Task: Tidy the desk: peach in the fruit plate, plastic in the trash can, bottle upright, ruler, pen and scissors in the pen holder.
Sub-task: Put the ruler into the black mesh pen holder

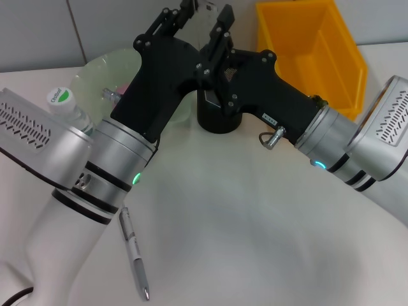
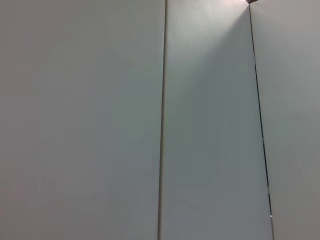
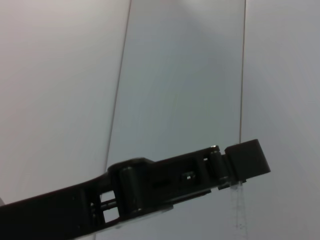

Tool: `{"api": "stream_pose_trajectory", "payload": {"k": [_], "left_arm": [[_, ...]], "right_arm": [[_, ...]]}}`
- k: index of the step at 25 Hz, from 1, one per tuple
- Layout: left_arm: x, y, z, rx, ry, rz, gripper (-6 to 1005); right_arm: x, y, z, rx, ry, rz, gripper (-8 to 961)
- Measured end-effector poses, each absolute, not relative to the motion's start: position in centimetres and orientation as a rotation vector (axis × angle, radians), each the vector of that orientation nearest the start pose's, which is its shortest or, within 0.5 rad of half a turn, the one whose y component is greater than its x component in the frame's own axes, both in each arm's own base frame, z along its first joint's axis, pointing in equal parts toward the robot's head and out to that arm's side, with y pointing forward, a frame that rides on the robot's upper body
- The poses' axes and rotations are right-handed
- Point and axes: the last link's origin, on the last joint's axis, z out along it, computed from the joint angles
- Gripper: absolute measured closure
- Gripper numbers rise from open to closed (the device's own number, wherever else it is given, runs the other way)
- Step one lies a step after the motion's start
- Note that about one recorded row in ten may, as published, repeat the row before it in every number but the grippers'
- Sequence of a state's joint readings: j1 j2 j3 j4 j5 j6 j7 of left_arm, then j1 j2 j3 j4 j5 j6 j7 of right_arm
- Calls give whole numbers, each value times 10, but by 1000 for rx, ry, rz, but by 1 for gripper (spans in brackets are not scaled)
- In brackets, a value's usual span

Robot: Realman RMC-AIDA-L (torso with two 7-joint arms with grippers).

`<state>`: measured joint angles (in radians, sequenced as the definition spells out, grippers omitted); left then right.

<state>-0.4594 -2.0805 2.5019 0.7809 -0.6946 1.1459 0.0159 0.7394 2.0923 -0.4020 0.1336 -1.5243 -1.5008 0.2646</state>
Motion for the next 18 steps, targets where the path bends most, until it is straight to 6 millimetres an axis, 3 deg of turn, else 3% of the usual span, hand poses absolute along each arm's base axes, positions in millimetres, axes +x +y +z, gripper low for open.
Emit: {"api": "stream_pose_trajectory", "payload": {"k": [3,9,13,18], "left_arm": [[-127,311,-82,-1900,-237,-1293,568],[-128,309,-81,-1892,-251,-1311,339],[-134,305,-77,-1882,-304,-1354,262],[-147,289,-78,-1953,-329,-1384,263]], "right_arm": [[193,343,-63,-2116,72,1149,947],[194,344,-61,-2093,78,1149,946],[195,352,-53,-2033,98,1145,946],[195,365,-49,-1980,141,1114,947]]}}
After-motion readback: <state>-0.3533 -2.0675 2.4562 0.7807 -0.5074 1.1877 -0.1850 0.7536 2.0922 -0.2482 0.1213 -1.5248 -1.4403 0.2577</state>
